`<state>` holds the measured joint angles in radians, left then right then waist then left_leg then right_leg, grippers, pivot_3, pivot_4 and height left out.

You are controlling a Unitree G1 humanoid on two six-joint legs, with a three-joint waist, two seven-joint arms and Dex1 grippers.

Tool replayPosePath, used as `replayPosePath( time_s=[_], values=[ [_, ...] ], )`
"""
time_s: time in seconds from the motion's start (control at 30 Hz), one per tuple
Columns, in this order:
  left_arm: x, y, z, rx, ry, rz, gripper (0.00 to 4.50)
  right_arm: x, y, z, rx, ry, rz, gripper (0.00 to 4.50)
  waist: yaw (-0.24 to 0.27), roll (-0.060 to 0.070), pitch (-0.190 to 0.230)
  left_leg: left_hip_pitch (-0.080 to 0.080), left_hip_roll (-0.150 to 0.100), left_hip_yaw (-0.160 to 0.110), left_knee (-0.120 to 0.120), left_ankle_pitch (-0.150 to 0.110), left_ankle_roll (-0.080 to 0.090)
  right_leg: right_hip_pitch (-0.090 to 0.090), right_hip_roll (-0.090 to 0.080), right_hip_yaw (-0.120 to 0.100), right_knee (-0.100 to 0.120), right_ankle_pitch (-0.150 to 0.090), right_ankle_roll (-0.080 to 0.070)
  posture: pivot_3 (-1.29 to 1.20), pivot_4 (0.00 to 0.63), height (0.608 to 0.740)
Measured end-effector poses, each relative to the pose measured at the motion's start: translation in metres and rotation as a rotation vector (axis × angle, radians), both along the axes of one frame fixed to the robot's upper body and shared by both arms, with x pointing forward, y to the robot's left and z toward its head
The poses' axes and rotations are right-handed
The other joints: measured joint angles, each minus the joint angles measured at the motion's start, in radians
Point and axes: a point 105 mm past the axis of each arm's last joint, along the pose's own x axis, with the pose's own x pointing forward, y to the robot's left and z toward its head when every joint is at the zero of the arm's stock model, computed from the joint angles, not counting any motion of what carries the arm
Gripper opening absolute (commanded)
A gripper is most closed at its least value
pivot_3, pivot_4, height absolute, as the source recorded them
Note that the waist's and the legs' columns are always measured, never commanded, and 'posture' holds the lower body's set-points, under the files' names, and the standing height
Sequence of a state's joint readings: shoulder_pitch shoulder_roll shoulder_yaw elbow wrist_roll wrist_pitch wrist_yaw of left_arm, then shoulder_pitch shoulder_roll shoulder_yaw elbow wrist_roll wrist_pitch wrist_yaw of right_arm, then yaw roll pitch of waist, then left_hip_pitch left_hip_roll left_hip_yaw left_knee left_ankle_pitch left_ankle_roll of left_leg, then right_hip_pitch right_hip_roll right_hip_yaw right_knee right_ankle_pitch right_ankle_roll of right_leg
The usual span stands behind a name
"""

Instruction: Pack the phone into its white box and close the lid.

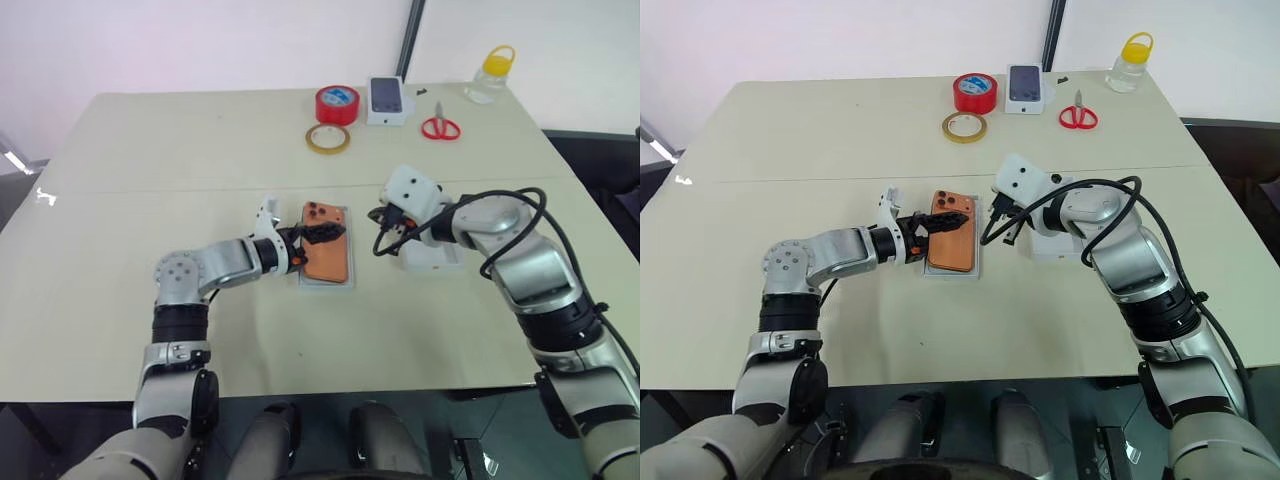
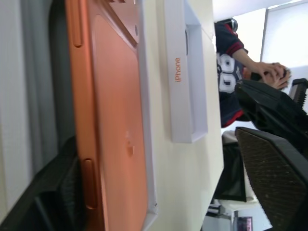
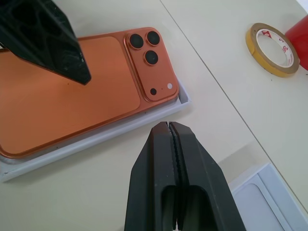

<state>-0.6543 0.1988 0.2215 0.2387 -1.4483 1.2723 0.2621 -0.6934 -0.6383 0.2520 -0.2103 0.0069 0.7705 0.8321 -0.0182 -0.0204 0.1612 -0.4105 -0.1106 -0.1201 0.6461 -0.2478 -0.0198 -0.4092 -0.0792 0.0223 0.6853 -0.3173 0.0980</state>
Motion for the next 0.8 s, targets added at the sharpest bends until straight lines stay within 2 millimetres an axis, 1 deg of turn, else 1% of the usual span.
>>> replayPosePath(
  time_s=[0.07,0.17,0.3,0.37,0.47,0.6,0.67,0.73,0.77,0.8],
  values=[
    [-0.003,0.002,0.002,0.039,-0.027,-0.025,4.26,0.000,0.001,0.000,0.001,0.000,0.002,0.00,0.000,0.000,0.000,0.000,0.000,0.000,0.000,0.000,0.000,0.000,0.000,0.000,0.000,0.000,0.000,0.00,0.150,0.740],
    [-0.009,0.008,0.004,0.140,-0.085,-0.072,4.26,0.000,0.001,-0.001,0.002,0.002,0.005,0.00,0.001,0.000,0.000,0.000,0.000,0.000,0.000,0.000,0.000,0.000,0.000,0.000,0.000,0.000,0.000,0.00,0.150,0.740],
    [-0.011,0.013,0.007,0.239,-0.138,-0.119,4.26,0.000,0.005,-0.002,0.004,0.003,0.014,0.00,0.002,0.000,0.000,0.000,0.000,0.000,0.000,0.000,0.000,0.000,0.000,0.000,0.000,0.000,0.000,0.00,0.150,0.740],
    [-0.011,0.017,0.009,0.262,-0.154,-0.125,4.26,-0.001,0.005,-0.003,0.003,0.003,0.016,0.00,0.001,0.000,0.000,0.000,0.000,0.000,0.000,0.000,0.000,0.000,0.000,0.000,0.000,0.000,0.000,0.00,0.150,0.740],
    [-0.008,0.028,0.014,0.300,-0.179,-0.120,4.26,0.000,0.005,-0.002,0.003,0.001,0.012,0.00,-0.001,0.000,0.000,0.000,0.000,0.000,0.000,0.000,0.000,0.000,0.000,0.000,0.000,0.000,0.000,0.00,0.150,0.740],
    [-0.007,0.037,0.026,0.281,-0.218,-0.117,4.26,0.000,0.004,-0.003,0.002,-0.001,0.007,0.00,0.004,0.000,0.000,0.000,0.000,0.000,0.000,0.000,0.000,0.000,0.000,0.000,0.000,0.000,0.000,0.00,0.150,0.740],
    [-0.005,0.045,0.029,0.294,-0.237,-0.097,4.26,0.000,0.003,-0.003,-0.002,0.000,0.004,0.00,0.002,0.000,0.000,0.000,0.000,0.000,0.000,0.000,0.000,0.000,0.000,0.000,0.000,0.000,0.000,0.00,0.150,0.740],
    [0.002,0.064,0.033,0.371,-0.289,-0.031,3.73,0.001,0.000,-0.006,-0.024,0.007,-0.007,0.00,-0.003,0.000,0.000,0.000,0.000,0.000,-0.001,0.000,0.000,-0.001,0.000,0.000,0.000,0.000,0.000,0.00,0.150,0.740],
    [0.008,0.082,0.035,0.463,-0.348,0.032,3.41,0.001,-0.002,-0.011,-0.050,0.016,-0.017,0.00,-0.006,0.000,0.000,0.000,0.000,0.000,-0.002,0.000,0.000,-0.001,0.000,0.000,0.000,0.000,0.000,0.00,0.150,0.740],
    [0.011,0.093,0.035,0.516,-0.375,0.066,2.96,0.002,-0.004,-0.015,-0.063,0.027,-0.025,0.00,-0.006,0.000,0.000,0.001,0.000,0.001,-0.002,0.000,0.000,-0.001,0.000,0.001,0.000,0.000,0.000,0.00,0.150,0.740]
  ],
)
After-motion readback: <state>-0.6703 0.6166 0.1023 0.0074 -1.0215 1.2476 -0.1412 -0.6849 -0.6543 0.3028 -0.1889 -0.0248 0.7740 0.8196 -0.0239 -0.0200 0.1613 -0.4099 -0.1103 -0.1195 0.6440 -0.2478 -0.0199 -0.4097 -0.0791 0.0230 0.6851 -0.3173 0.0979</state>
